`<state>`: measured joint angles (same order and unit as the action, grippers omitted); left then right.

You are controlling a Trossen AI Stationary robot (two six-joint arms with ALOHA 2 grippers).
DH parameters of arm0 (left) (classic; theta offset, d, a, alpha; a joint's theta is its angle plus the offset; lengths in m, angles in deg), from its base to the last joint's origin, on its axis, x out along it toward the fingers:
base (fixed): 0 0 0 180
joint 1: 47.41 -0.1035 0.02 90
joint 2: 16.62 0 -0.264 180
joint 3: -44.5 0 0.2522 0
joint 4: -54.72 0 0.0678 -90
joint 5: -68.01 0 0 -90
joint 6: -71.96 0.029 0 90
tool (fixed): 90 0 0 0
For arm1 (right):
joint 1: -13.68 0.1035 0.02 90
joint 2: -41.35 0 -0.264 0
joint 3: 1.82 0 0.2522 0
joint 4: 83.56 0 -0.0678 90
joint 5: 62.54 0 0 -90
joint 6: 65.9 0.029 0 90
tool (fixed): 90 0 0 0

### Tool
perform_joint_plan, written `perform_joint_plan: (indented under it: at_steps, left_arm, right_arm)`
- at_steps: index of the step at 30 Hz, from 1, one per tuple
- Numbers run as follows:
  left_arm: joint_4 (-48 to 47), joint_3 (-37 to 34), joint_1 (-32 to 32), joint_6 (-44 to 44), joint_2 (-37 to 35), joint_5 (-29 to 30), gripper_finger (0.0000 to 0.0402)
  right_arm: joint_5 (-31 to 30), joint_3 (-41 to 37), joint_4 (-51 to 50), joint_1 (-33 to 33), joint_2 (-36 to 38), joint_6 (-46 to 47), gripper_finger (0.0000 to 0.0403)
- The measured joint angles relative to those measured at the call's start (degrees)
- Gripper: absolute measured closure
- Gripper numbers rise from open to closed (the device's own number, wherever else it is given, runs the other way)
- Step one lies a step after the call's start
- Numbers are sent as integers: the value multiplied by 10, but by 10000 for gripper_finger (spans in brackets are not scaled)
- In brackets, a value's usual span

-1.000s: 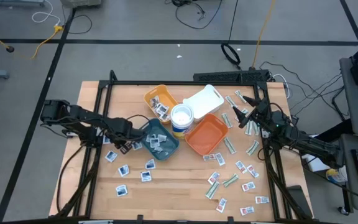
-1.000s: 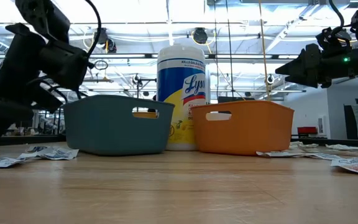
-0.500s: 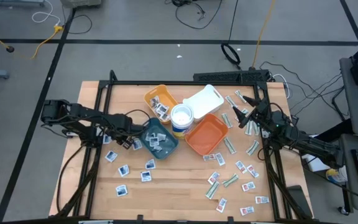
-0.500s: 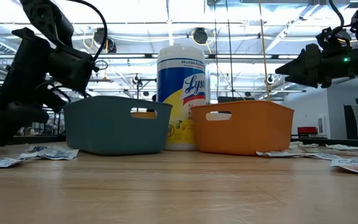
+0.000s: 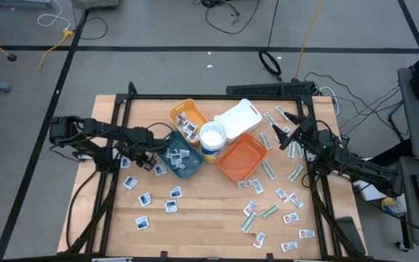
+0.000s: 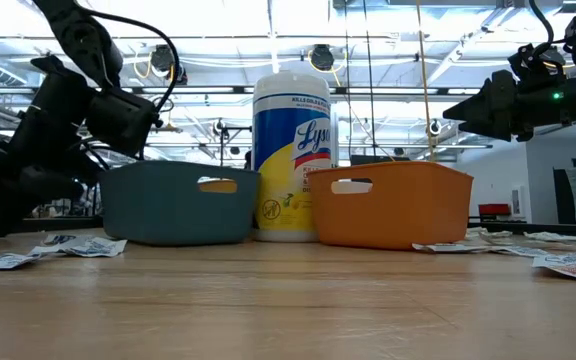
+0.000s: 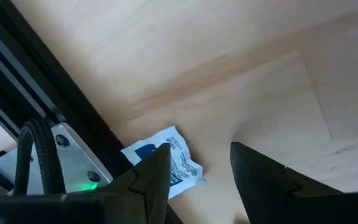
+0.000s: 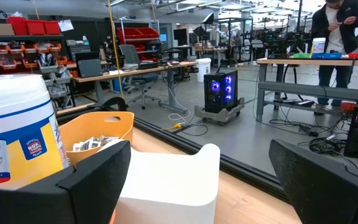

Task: Pick & Place First Aid Supplies
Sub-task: Put the blue pad into the blue bin

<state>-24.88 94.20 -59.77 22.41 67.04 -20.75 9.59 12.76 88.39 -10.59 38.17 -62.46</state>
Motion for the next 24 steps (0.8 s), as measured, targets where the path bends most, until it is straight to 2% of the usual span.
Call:
perform_joint_plan:
  at_steps: [6, 13, 20, 24]
  left_arm:
    - [-1, 6, -4, -26, -2, 3, 229]
    - [-5, 38, -12, -81, -56, 21, 229]
    - [-14, 38, -24, -138, -92, 28, 229]
    - [-14, 38, -39, -169, -93, 55, 229]
  right_arm:
    - [0, 0, 0, 0, 0, 0, 26]
    - [0, 0, 0, 0, 0, 0, 26]
    - [0, 0, 0, 0, 0, 0, 26]
    - [0, 0, 0, 0, 0, 0, 26]
